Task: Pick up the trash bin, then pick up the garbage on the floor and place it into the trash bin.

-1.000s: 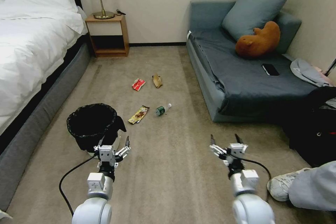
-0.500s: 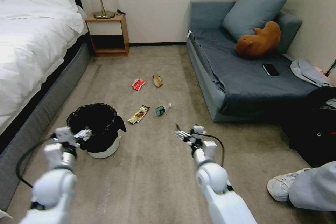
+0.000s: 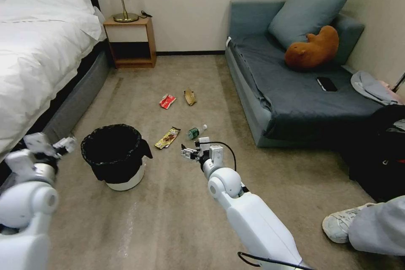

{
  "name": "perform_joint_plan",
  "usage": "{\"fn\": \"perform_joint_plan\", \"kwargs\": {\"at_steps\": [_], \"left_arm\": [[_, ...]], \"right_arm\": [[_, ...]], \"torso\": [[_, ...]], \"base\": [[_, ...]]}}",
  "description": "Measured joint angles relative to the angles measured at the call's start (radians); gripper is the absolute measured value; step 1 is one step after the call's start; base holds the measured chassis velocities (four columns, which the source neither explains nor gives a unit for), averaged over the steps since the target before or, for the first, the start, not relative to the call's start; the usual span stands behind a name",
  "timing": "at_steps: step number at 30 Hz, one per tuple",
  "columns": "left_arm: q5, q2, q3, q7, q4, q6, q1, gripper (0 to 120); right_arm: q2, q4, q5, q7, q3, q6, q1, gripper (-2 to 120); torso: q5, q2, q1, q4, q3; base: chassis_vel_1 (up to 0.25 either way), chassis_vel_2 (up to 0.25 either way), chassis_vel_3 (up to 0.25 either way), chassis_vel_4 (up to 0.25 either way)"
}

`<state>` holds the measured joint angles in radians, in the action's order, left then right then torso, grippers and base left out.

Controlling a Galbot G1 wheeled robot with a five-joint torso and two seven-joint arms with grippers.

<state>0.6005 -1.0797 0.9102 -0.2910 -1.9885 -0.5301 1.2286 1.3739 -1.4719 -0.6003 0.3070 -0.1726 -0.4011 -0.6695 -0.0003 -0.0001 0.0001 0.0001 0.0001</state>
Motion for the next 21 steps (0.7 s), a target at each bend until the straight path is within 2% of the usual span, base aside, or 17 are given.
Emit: {"fn": "perform_joint_plan", "kwargs": {"at_steps": [1, 3, 6, 14, 17, 21], "left_arm": [[0.0, 0.0, 0.0, 0.0, 0.0, 0.0, 0.0, 98], [0.001, 0.003, -0.003, -0.001, 0.008, 0.0, -0.004, 98], [0.004, 0.003, -0.009, -0.006, 0.029, 0.0, -0.013, 98], [0.013, 0.008, -0.02, -0.009, 0.102, 0.001, -0.038, 97], [0.04, 0.021, -0.035, -0.014, 0.163, -0.002, -0.071, 97], [0.066, 0.035, -0.049, -0.016, 0.206, -0.018, -0.1, 97]], "right_arm": [[0.0, 0.0, 0.0, 0.0, 0.0, 0.0, 0.0, 100], [-0.051, 0.003, -0.033, 0.004, -0.019, -0.004, 0.054, 100], [-0.064, 0.001, -0.037, 0.001, -0.018, -0.004, 0.045, 100], [-0.061, 0.0, -0.018, -0.014, -0.002, 0.013, 0.015, 100], [-0.058, 0.007, -0.001, -0.025, 0.004, 0.027, -0.004, 100], [-0.058, 0.009, 0.006, -0.03, 0.005, 0.034, -0.014, 100]], "torso": [[0.0, 0.0, 0.0, 0.0, 0.0], [0.0, 0.0, 0.0, 0.0001, 0.0], [0.0004, 0.0, 0.0, -0.0005, 0.0], [0.0003, 0.0, 0.0, 0.0, 0.0], [0.0003, 0.0, 0.0, -0.0001, 0.0], [0.0002, 0.0, 0.0, -0.0001, 0.0]], "base": [[0.0, 0.0, 0.0, 0.0], [0.0, 0.0, 0.0, 0.0], [0.0, 0.0, 0.0, 0.0], [0.0, 0.0, 0.0, 0.0], [0.0, 0.0, 0.0, 0.0], [0.0, 0.0, 0.0, 0.0]]}}
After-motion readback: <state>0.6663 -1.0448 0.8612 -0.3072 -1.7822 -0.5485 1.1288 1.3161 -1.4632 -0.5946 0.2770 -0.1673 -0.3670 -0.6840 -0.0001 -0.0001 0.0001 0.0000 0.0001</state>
